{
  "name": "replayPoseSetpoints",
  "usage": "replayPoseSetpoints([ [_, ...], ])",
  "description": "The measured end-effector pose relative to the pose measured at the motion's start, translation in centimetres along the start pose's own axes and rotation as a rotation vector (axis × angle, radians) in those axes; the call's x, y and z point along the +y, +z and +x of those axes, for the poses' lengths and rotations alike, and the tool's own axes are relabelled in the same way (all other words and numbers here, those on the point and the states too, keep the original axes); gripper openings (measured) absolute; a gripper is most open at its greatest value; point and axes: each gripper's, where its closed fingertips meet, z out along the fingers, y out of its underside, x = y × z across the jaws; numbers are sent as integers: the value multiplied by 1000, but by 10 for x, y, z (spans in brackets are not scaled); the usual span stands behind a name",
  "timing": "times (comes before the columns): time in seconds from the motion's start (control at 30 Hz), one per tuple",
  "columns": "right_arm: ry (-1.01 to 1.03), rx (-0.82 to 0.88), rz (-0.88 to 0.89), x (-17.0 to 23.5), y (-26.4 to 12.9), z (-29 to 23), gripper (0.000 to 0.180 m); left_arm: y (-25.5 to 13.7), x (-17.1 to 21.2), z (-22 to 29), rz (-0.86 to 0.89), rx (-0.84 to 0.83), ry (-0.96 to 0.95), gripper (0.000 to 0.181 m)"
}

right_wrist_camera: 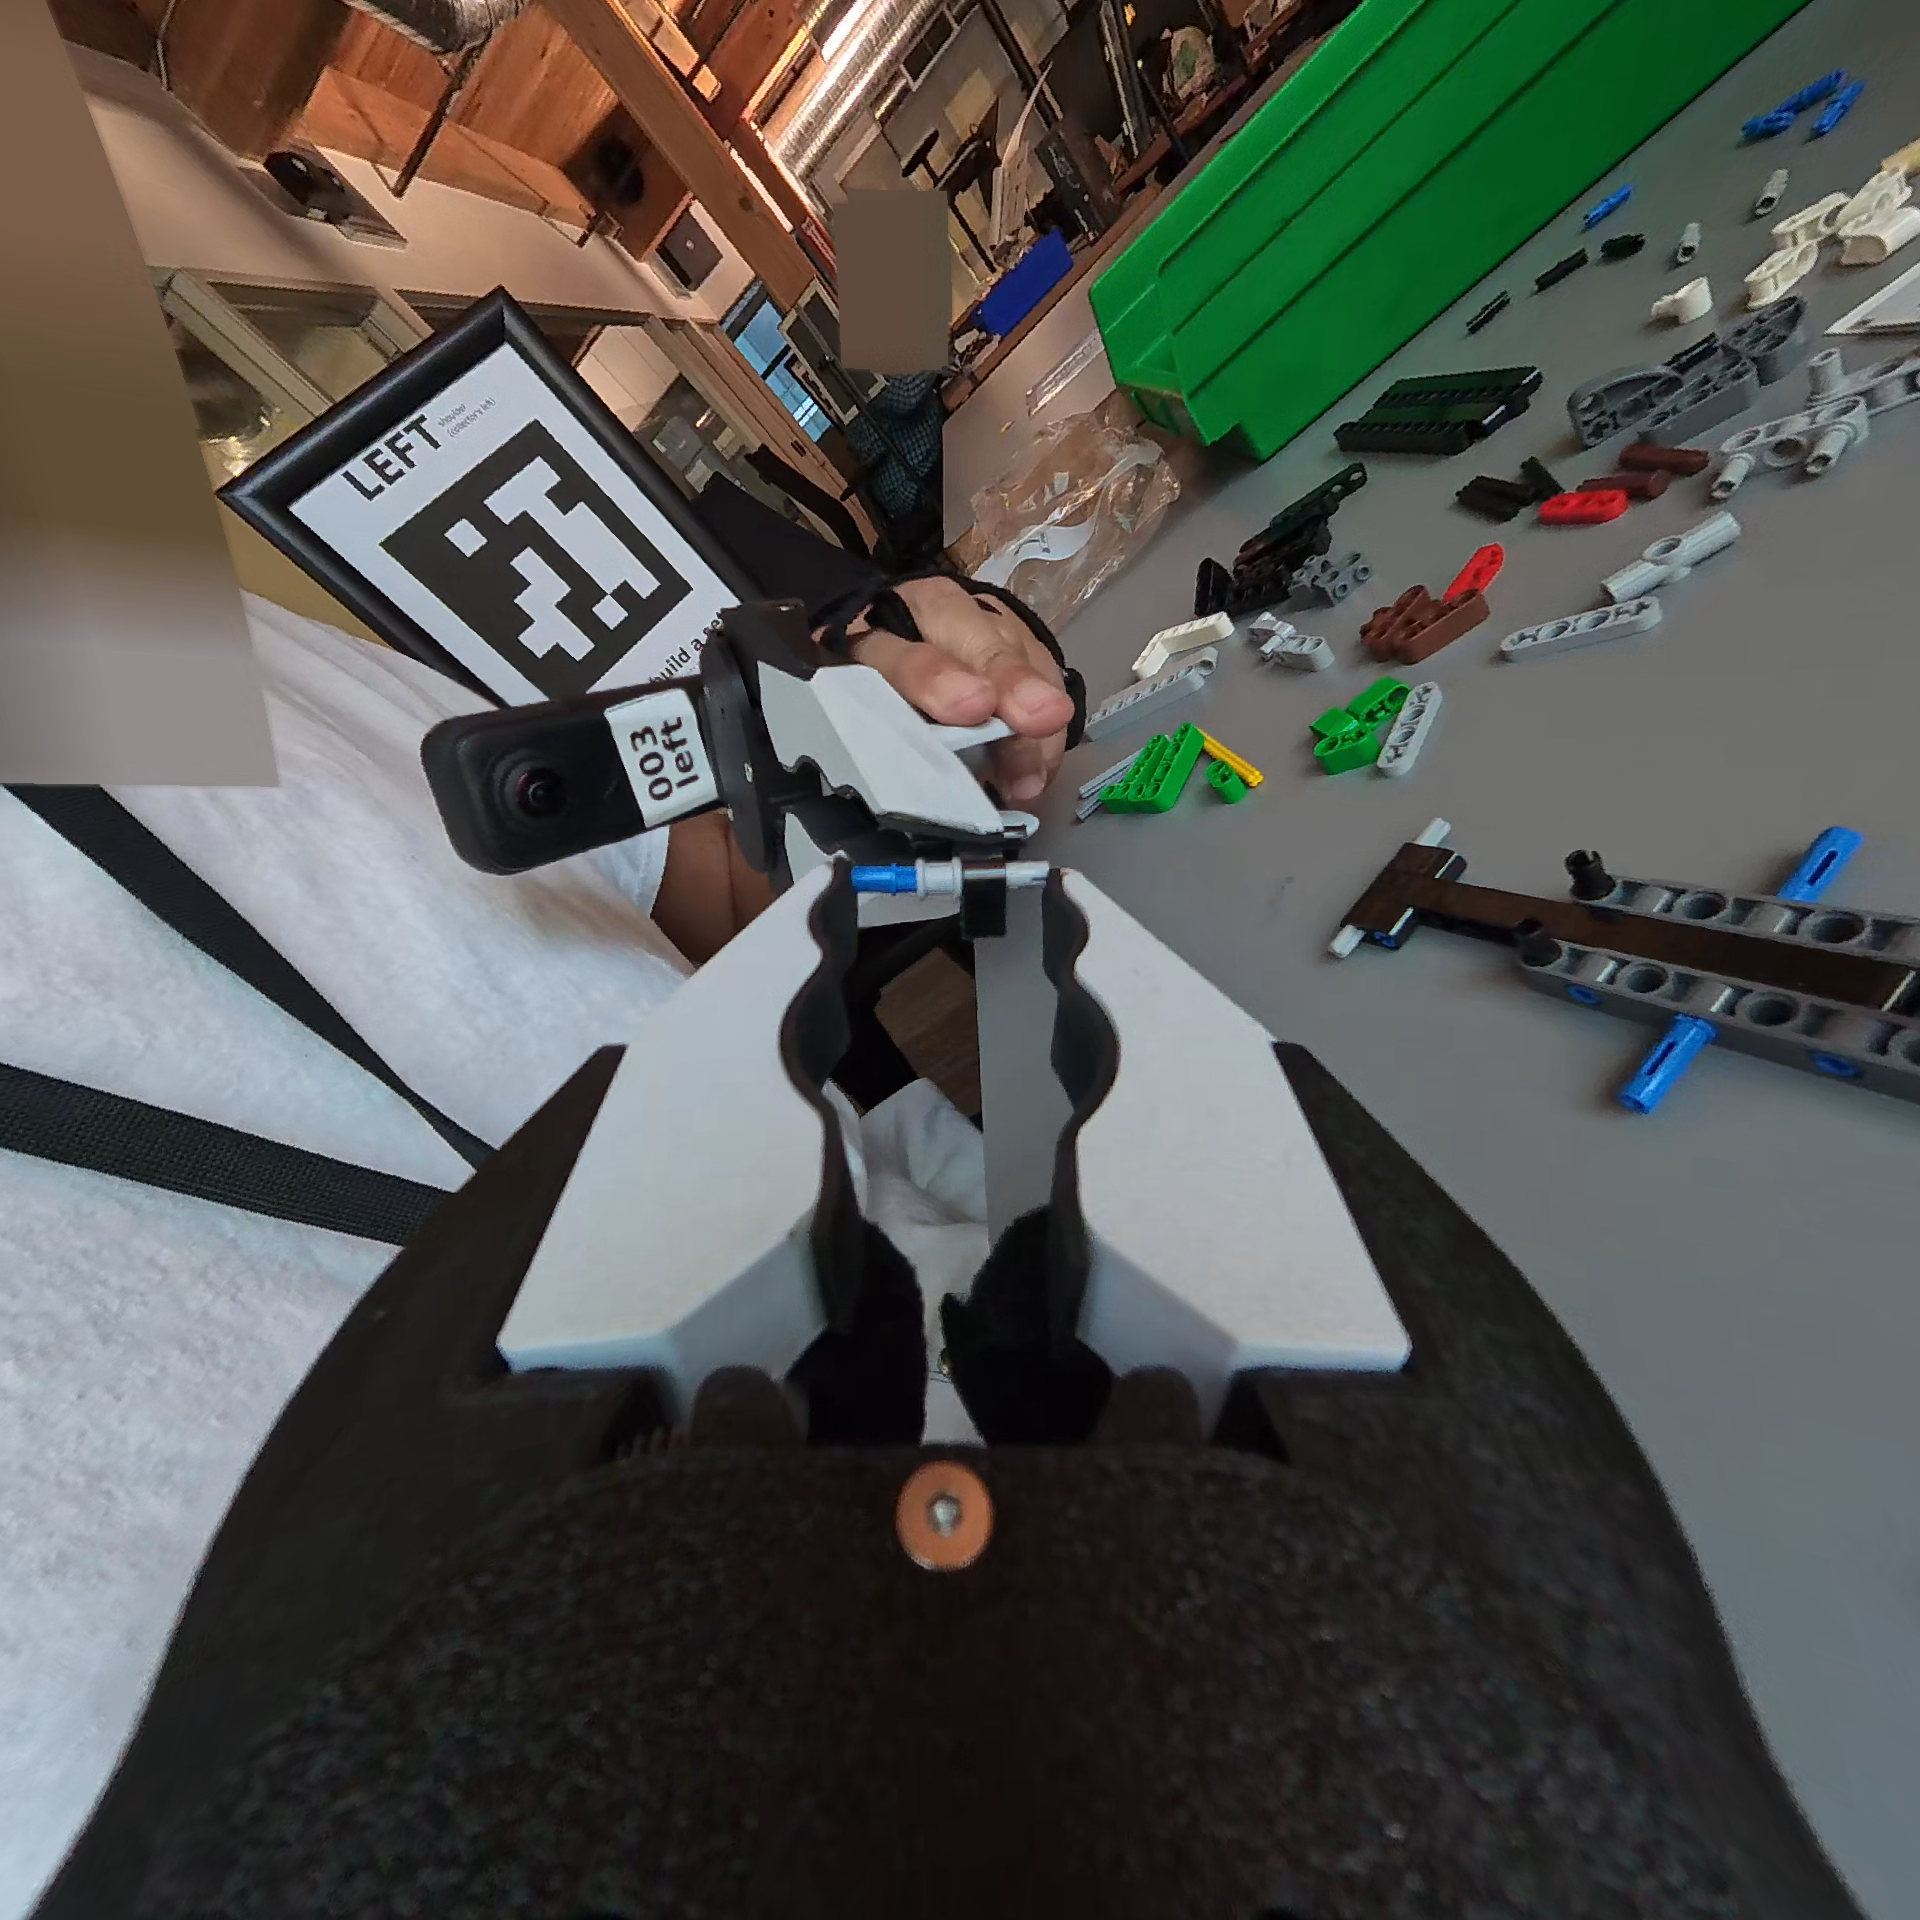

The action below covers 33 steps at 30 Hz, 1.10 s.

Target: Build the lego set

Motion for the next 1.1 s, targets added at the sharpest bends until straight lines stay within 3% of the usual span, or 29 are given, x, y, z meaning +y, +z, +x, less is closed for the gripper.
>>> replayPoseSetpoints([
  [0.37,-10,0,-9,1,-1,-1,30,-1,-2,-1,-12,-23,67,7],
  [0.77,25,-28,25,-5,-1,0,36,-1,2,-3,-4,-16,-40,6],
  [0.9,-100,35,74,-11,-16,3,40,0,11,-13,-37,-1,-260,6],
  [1.1,-272,189,109,-22,-38,-1,41,3,-1,-10,45,262,-903,6],
])
